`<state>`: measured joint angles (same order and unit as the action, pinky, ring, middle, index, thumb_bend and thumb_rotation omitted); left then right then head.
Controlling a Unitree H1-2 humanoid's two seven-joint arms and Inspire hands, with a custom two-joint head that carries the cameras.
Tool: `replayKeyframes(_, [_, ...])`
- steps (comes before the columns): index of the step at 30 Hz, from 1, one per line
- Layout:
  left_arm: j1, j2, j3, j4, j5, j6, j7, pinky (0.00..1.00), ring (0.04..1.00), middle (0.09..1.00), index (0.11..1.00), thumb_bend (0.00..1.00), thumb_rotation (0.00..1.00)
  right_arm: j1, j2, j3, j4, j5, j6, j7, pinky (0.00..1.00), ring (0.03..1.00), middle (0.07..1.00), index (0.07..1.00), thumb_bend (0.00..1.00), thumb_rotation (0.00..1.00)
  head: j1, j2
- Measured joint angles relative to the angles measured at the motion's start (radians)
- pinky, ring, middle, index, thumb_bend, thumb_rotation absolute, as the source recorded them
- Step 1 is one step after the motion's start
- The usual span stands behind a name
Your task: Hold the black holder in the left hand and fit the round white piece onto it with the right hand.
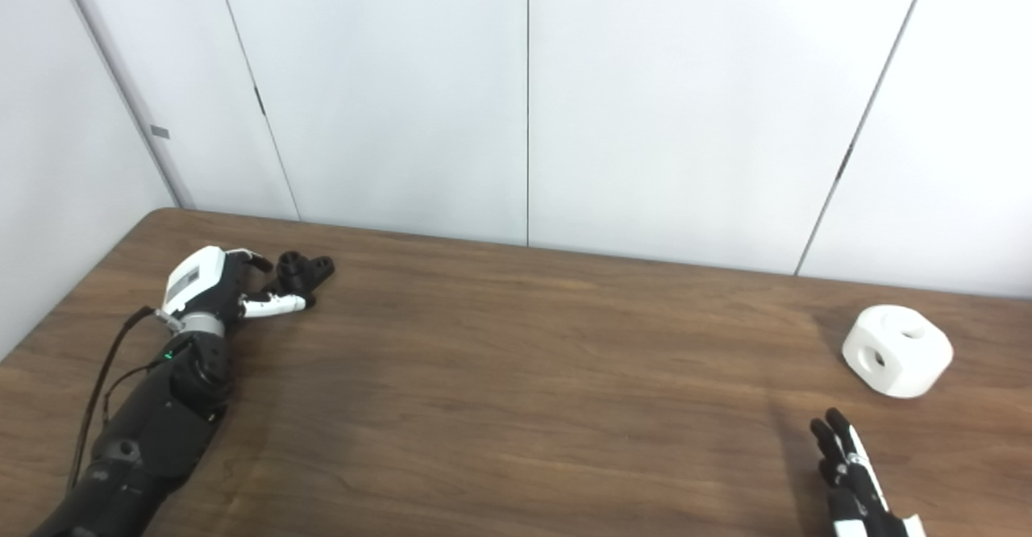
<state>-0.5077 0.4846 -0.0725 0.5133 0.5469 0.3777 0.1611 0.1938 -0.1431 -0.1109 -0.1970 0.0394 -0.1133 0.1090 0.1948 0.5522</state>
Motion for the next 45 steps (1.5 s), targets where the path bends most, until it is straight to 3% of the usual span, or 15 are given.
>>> replayKeyframes(19, [0.004,0.003,-0.024,0.002,-0.001,-0.012,0.020,1.00,0.987,0.879,0.636,0.86,0.26,0.003,0.008,0.003,-0.007,-0.001,0.019,-0.006,1.00,0.986,0.948,0.966,0.64,0.92,-0.006,0.006])
replayKeyframes(26, [0.003,0.004,-0.025,0.002,-0.001,-0.005,0.022,1.00,0.956,0.844,0.571,0.84,0.19,0.003,0.007,0.007,-0.010,-0.002,0.021,-0.011,1.00,0.987,0.950,0.970,0.64,0.92,-0.008,0.012])
replayKeyframes(27, [0.003,0.004,-0.024,0.002,-0.001,-0.006,0.024,1.00,0.951,0.837,0.531,0.68,0.13,0.003,0.007,0.007,-0.010,-0.002,0.021,-0.011,1.00,0.987,0.951,0.970,0.64,0.92,-0.008,0.012])
replayKeyframes(29, [0.003,0.003,-0.021,0.002,-0.005,-0.009,0.030,1.00,0.946,0.827,0.495,0.56,0.08,0.003,0.007,0.008,-0.010,-0.002,0.021,-0.011,1.00,0.992,0.954,0.970,0.64,0.92,-0.008,0.012])
replayKeyframes(36, [0.006,-0.013,0.013,0.029,-0.045,-0.065,0.065,1.00,0.931,0.799,0.481,0.52,0.05,0.003,0.007,0.009,-0.010,-0.001,0.020,-0.011,1.00,0.989,0.951,0.972,0.64,0.92,-0.011,0.015])
replayKeyframes(45, [0.006,-0.011,0.004,0.038,-0.046,-0.082,0.073,1.00,0.925,0.812,0.483,0.52,0.05,0.003,0.007,0.008,-0.010,0.003,0.021,-0.011,1.00,0.989,0.952,0.972,0.64,0.92,-0.012,0.015])
